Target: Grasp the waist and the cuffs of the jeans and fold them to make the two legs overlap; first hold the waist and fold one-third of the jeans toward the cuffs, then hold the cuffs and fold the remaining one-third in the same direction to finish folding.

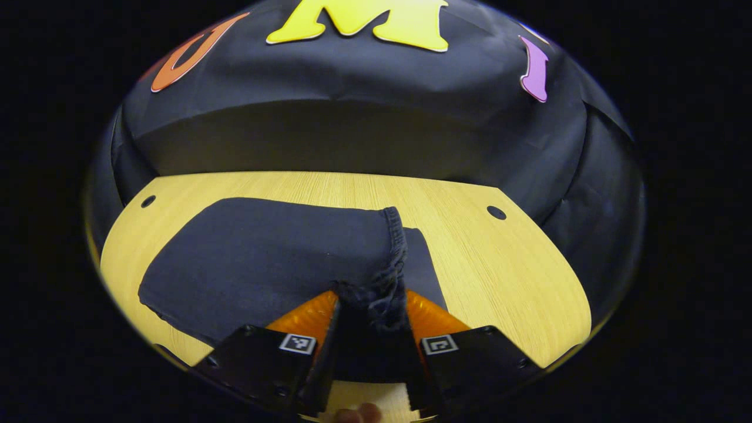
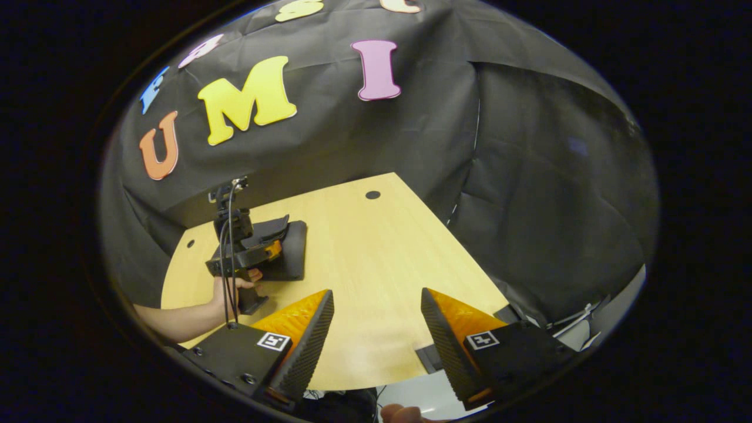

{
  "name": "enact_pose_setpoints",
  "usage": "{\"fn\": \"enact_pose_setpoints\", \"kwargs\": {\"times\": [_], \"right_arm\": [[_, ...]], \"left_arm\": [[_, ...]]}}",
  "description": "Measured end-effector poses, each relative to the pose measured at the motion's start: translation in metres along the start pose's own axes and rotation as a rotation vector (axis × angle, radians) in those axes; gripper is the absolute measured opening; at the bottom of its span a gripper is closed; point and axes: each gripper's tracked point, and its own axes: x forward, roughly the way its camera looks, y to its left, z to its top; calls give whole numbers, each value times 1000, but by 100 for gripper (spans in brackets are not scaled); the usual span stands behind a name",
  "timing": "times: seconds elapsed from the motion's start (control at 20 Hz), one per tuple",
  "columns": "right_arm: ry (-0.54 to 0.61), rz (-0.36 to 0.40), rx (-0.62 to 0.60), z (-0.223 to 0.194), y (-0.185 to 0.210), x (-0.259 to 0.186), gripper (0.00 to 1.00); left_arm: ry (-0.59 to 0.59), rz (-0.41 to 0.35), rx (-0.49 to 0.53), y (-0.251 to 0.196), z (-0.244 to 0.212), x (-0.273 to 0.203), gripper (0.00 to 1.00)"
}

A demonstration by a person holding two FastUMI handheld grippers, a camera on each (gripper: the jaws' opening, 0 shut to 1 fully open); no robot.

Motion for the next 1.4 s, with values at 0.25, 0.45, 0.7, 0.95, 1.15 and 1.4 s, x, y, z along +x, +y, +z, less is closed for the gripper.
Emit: {"fn": "enact_pose_setpoints", "kwargs": {"times": [0.25,0.45,0.7,0.95,1.15,1.4], "right_arm": [[-26,-17,-21,8,11,3,93],[-123,7,-38,40,47,1,91],[-293,174,-119,92,151,-10,91],[-503,272,-218,132,235,-42,91],[-626,343,-272,150,275,-85,94],[-657,434,-205,131,303,-121,94]], "left_arm": [[-42,-56,8,-15,14,-28,88],[-171,-78,1,13,71,-90,88],[-399,-6,37,83,166,-220,88],[-531,147,88,149,202,-329,97],[-615,160,69,163,214,-393,98],[-666,140,23,164,205,-441,98]]}}
